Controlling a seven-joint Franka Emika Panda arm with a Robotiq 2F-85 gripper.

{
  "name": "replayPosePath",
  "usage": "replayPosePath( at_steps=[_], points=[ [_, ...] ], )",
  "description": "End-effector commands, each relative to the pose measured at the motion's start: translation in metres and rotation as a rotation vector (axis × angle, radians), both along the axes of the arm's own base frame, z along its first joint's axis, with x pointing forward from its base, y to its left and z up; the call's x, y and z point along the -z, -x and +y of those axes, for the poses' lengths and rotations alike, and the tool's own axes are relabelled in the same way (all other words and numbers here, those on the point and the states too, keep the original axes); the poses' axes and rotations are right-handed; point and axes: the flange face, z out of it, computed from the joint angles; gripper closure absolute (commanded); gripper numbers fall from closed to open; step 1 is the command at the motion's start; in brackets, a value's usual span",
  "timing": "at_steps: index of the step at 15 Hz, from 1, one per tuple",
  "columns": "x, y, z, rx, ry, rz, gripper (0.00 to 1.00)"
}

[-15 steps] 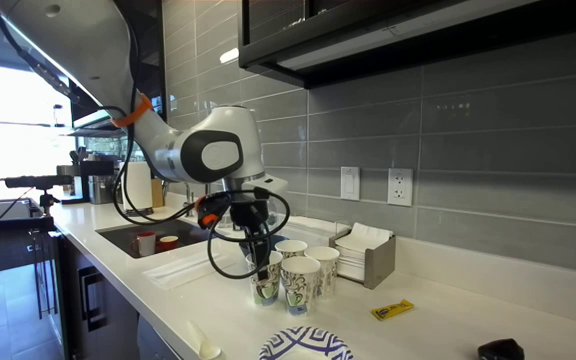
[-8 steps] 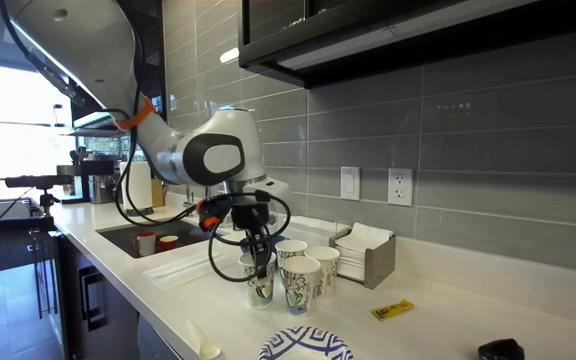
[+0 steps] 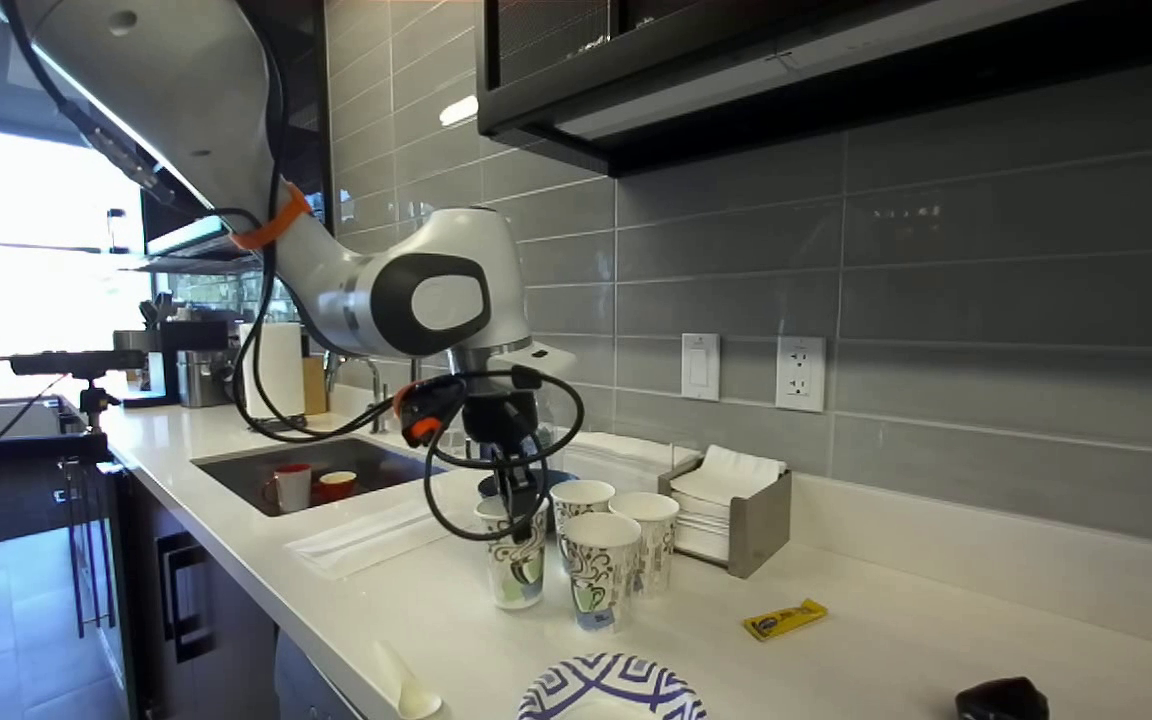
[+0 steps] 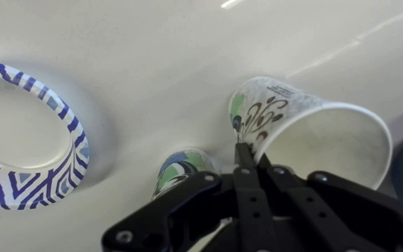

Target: Put the front left cup on the two back cups, then put the front cup in the cup on the top

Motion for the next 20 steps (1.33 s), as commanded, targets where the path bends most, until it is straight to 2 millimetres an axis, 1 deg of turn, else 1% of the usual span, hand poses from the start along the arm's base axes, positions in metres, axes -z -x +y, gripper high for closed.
replayPosePath(
  at_steps=[1, 5, 10, 11, 13, 16, 17, 20],
  points=[
    [-0.026, 0.000, 0.013, -0.052, 0.005, 0.000, 0.99],
    [-0.058, 0.002, 0.025, -0.112, 0.015, -0.006, 0.99],
    [-0.110, 0.013, 0.034, -0.173, 0.058, -0.009, 0.99],
    [-0.089, 0.006, 0.030, -0.137, 0.035, -0.007, 0.96],
    [-0.105, 0.010, 0.032, -0.153, 0.044, -0.015, 0.96],
    [-0.108, 0.011, 0.032, -0.157, 0.046, -0.019, 0.96],
    [-0.108, 0.011, 0.032, -0.158, 0.047, -0.018, 0.99],
    [-0.123, 0.011, 0.025, -0.154, 0.049, -0.037, 0.99]
  ],
)
